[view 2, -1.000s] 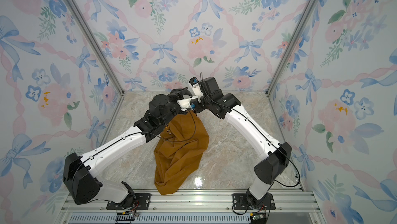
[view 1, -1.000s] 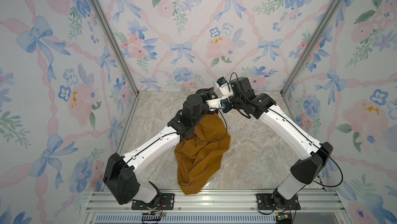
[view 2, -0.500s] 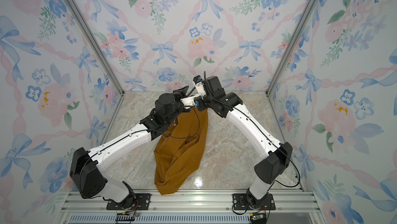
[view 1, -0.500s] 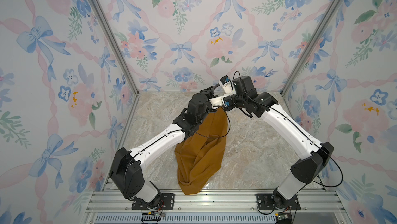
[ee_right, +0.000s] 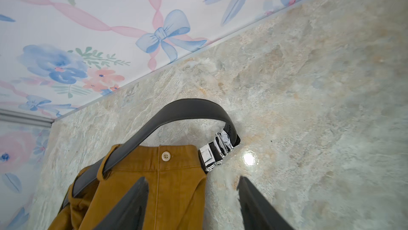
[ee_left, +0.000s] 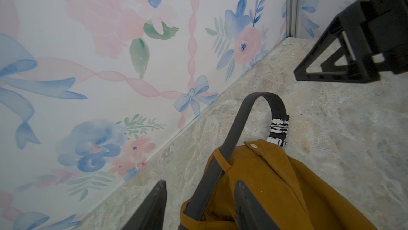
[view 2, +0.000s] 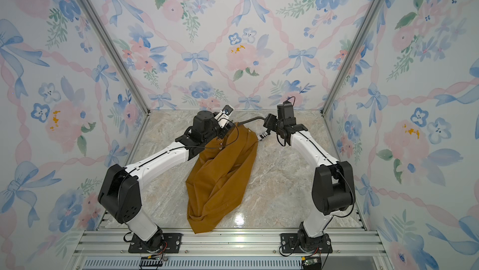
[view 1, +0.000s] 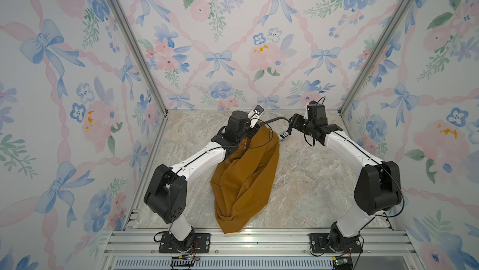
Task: Remove the belt from the trousers
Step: Adjust the trousers at the center of the board.
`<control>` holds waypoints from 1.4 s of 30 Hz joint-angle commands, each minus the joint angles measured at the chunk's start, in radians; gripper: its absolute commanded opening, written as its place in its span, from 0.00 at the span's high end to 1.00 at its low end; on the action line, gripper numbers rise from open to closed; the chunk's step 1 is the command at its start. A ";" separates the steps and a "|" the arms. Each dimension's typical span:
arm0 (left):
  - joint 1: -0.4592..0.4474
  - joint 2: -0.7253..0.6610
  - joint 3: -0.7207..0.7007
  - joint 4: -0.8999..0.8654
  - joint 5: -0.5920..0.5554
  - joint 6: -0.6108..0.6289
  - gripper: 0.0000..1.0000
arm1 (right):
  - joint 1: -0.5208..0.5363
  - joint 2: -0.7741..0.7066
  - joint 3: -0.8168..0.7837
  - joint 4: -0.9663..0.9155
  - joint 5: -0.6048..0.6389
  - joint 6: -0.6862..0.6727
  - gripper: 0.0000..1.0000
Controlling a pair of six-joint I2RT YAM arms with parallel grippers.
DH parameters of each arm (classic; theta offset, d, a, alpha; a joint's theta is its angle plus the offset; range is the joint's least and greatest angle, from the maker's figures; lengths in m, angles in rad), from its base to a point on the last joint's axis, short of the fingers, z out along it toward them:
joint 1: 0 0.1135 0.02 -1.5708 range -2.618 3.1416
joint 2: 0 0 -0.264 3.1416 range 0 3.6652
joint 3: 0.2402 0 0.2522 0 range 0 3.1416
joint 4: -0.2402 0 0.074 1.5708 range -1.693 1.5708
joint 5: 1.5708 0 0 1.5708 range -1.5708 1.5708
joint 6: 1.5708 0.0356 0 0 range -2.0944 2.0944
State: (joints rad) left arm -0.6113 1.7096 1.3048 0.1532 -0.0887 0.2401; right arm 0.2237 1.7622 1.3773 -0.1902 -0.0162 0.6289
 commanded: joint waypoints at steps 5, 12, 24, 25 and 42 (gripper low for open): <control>-0.033 0.198 -0.003 -0.024 0.132 -0.275 0.48 | -0.037 0.261 0.005 0.231 -0.024 0.304 0.29; -0.017 0.250 -0.008 -0.009 0.165 -0.298 0.49 | -0.020 0.422 0.093 0.245 -0.014 0.358 0.28; -0.002 0.208 -0.032 0.002 0.184 -0.318 0.50 | 0.073 0.420 0.090 0.333 0.039 0.204 1.00; -0.002 0.186 -0.038 0.002 0.180 -0.315 0.50 | 0.082 0.402 0.109 0.301 0.059 0.149 1.00; 0.111 -0.248 0.128 0.002 0.095 -0.171 0.50 | 0.324 -0.015 0.567 -0.073 0.264 -0.911 1.00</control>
State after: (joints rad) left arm -0.5140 1.4841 1.3876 0.1493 0.0231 0.0216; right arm 0.5453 1.7950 1.8488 -0.2302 0.2096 -0.0807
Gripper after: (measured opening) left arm 0.500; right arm 0.163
